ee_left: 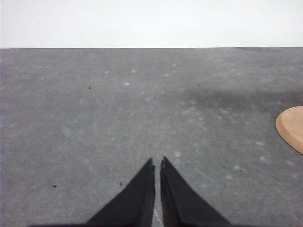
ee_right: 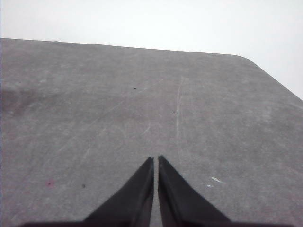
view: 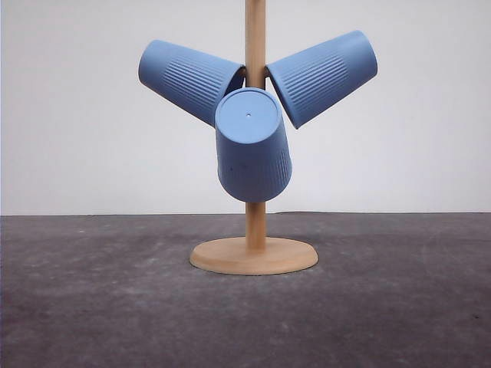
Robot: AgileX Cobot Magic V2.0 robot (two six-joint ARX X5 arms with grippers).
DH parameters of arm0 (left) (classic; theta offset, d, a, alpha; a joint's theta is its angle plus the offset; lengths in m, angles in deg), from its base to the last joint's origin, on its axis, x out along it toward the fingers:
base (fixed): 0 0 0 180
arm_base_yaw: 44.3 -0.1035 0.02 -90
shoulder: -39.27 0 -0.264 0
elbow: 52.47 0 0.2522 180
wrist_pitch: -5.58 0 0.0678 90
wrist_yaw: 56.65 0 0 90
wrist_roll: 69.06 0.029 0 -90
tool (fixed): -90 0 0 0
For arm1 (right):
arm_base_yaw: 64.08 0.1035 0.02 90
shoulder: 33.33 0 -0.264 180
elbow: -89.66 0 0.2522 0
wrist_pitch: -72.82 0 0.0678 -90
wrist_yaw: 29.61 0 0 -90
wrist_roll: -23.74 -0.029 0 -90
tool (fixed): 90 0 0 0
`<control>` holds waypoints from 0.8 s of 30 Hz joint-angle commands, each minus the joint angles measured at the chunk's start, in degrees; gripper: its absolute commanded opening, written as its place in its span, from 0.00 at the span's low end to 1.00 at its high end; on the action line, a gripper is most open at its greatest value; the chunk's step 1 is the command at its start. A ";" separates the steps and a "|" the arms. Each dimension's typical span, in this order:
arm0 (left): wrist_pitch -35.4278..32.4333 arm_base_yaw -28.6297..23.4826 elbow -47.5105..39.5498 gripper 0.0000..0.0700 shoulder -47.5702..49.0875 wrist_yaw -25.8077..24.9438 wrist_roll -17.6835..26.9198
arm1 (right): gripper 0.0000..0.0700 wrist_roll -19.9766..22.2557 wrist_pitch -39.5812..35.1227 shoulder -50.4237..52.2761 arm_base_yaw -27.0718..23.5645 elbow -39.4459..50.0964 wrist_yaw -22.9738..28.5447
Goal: Place three cups
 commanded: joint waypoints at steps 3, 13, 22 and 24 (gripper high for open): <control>-0.84 0.07 -0.72 0.00 0.11 0.04 0.36 | 0.02 -0.39 -0.57 -0.07 -0.11 0.17 0.04; -0.85 0.07 -0.72 0.00 0.11 0.04 0.36 | 0.02 -0.39 -0.57 -0.07 -0.11 0.17 0.04; -0.85 0.07 -0.72 0.00 0.11 0.04 0.36 | 0.02 -0.39 -0.57 -0.07 -0.11 0.17 0.04; -0.85 0.07 -0.72 0.00 0.11 0.04 0.36 | 0.02 -0.39 -0.57 -0.07 -0.11 0.17 0.04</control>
